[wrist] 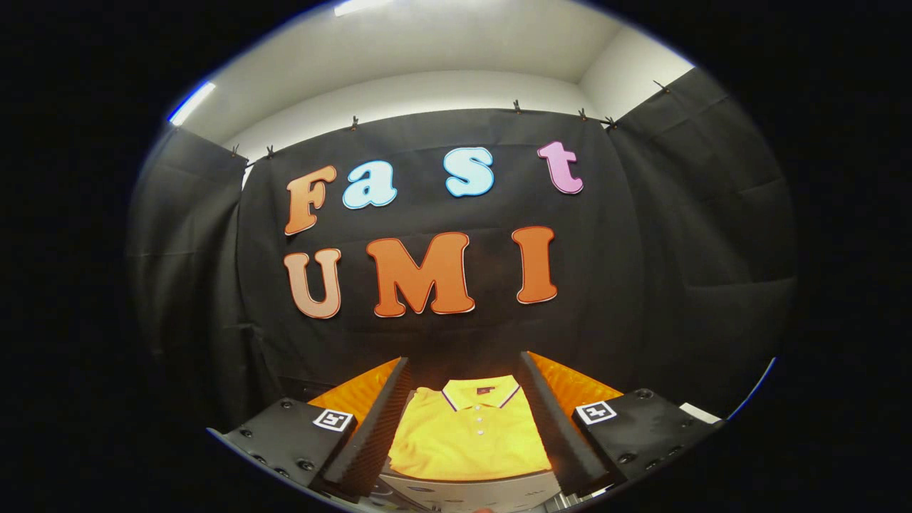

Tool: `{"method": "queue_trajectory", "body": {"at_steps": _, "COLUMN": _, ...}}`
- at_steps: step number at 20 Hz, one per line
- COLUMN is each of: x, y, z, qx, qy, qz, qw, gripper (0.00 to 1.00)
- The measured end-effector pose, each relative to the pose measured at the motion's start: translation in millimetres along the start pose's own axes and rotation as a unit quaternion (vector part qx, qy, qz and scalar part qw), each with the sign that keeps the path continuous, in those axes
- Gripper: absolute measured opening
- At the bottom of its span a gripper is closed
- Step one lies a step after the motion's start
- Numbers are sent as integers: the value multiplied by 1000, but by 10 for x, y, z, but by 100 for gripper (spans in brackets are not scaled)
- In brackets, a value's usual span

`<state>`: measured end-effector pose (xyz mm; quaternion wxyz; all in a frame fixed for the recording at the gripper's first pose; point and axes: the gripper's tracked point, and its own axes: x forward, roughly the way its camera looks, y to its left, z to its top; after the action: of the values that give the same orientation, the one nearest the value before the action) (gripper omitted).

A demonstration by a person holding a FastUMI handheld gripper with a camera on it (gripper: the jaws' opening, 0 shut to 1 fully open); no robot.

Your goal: Put the clothes into the washing machine and then close the washing machine lid.

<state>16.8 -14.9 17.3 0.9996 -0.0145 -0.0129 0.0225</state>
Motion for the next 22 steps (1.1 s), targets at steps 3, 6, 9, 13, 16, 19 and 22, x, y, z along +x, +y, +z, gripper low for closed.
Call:
{"method": "queue_trajectory", "body": {"at_steps": 3, "x": 167, "y": -47, "z": -81, "qx": -6, "qy": 14, "qz": -6, "qw": 1000, "gripper": 98}}
{"method": "queue_trajectory", "body": {"at_steps": 6, "x": 436, "y": -82, "z": -136, "qx": -16, "qy": 21, "qz": -16, "qw": 1000, "gripper": 98}}
{"method": "queue_trajectory", "body": {"at_steps": 9, "x": 709, "y": -104, "z": -195, "qx": -22, "qy": 25, "qz": -34, "qw": 999, "gripper": 98}}
{"method": "queue_trajectory", "body": {"at_steps": 13, "x": 951, "y": -78, "z": -274, "qx": -28, "qy": 29, "qz": -62, "qw": 997, "gripper": 98}}
{"method": "queue_trajectory", "body": {"at_steps": 16, "x": 1074, "y": 17, "z": -257, "qx": -40, "qy": 17, "qz": -68, "qw": 997, "gripper": 98}}
{"method": "queue_trajectory", "body": {"at_steps": 19, "x": 1180, "y": 56, "z": -383, "qx": -37, "qy": 27, "qz": -69, "qw": 997, "gripper": 97}}
{"method": "queue_trajectory", "body": {"at_steps": 22, "x": 1366, "y": -85, "z": -821, "qx": -51, "qy": 94, "qz": -76, "qw": 991, "gripper": 97}}
